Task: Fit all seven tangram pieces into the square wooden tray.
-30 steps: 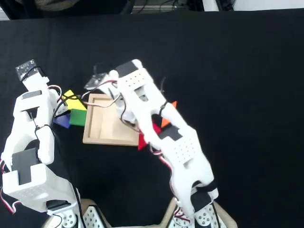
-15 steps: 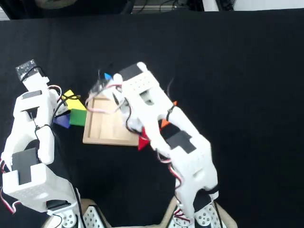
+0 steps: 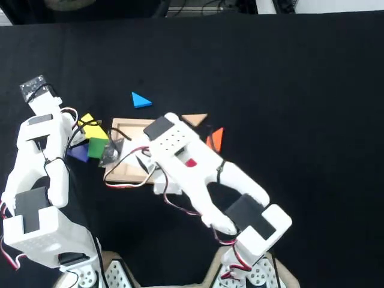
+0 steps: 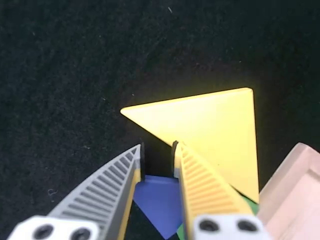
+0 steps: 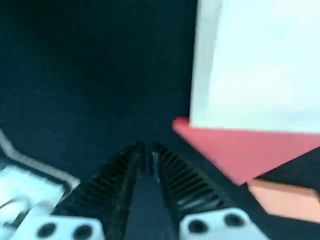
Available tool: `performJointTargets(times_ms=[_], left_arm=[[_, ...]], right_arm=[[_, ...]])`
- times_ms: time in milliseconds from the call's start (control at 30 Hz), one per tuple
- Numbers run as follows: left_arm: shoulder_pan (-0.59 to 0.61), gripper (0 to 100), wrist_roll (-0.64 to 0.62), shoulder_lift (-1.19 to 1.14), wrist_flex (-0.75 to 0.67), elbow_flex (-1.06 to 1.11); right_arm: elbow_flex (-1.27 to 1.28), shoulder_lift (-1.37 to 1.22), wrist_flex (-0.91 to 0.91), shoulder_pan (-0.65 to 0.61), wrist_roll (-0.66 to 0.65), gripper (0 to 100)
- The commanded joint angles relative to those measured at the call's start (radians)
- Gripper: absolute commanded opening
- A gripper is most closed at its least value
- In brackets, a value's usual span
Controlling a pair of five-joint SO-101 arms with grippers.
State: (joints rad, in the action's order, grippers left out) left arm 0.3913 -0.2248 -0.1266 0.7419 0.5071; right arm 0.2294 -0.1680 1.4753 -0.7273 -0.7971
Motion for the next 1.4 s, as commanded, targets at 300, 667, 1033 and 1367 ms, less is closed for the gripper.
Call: performJointTargets(times_ms=[300,667,1033,1367], left_arm=[[0.012,12,-0.011,0.008,-0.014,0.004],[0.025,12,-0.057,0.008,-0.014,0.004],[0.022,12,-0.057,0.008,-0.014,0.002],[0.022,12,-0.057,0.008,-0.014,0.002]], right_arm=[[-0.186,-0.251,0.043,-0.081,0.038,1.1],[-0.278,-0.371,0.058,0.140,0.034,1.1],[-0.452,-0.375,0.157,0.351,-0.077,1.1],[-0.613,-0.341,0.250,0.365,-0.008,2.1]])
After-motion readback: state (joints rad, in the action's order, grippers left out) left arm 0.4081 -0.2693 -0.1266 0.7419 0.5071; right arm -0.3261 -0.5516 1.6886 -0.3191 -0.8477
